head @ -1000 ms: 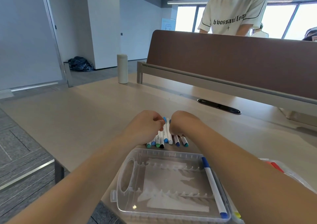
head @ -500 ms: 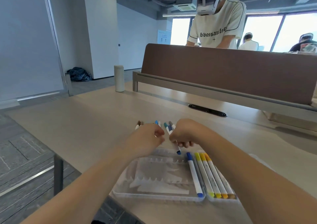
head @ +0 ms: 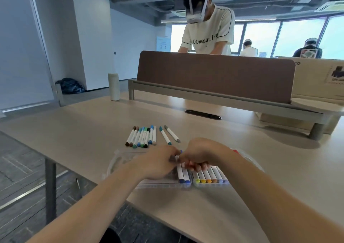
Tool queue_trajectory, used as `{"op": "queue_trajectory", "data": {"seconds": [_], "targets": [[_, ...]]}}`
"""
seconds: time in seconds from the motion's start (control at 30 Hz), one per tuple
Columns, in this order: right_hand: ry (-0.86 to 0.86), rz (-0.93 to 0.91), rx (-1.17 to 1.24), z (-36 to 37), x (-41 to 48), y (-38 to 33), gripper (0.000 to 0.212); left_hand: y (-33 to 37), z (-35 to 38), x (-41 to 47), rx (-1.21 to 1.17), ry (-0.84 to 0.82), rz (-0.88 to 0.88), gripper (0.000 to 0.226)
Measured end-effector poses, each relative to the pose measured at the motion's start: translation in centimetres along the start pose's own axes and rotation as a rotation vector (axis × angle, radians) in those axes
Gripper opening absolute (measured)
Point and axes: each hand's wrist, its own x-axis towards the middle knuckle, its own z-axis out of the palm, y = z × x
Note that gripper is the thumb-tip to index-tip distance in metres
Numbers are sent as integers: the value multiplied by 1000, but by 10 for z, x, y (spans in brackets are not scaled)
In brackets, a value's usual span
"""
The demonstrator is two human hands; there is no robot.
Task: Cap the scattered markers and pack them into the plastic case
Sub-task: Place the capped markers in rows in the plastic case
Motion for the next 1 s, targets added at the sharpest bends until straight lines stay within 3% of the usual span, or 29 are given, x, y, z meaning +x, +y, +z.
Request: {"op": "queue_trajectory", "data": {"seconds": [0.07,0.17,0.37,0.6,0.7,0.83,1.0], "targets": [[51,-12,-41,-1,2,5,40,-3,2,0,32,-22,27,23],[102,-42,-76,0,3,7,43,-6,2,-1,45,-68,58,46],[49,-17,-183,2,8,-1,40,-8,1,2,59,-100,62,39],[-44,11,-263,-7,20,-10,37,-8,-1,5,-20,-118,0,45],[10,-28,-236,-11,27,-14,36,-14,-8,5,-152,-10,-55,40],[222,-84,-163,-9,50,-28,23,-32,-25,9,-254,230,-164,24],[367,-125,-211,-5,96,-61,14,-68,-49,24,-337,359,-294,16]]}}
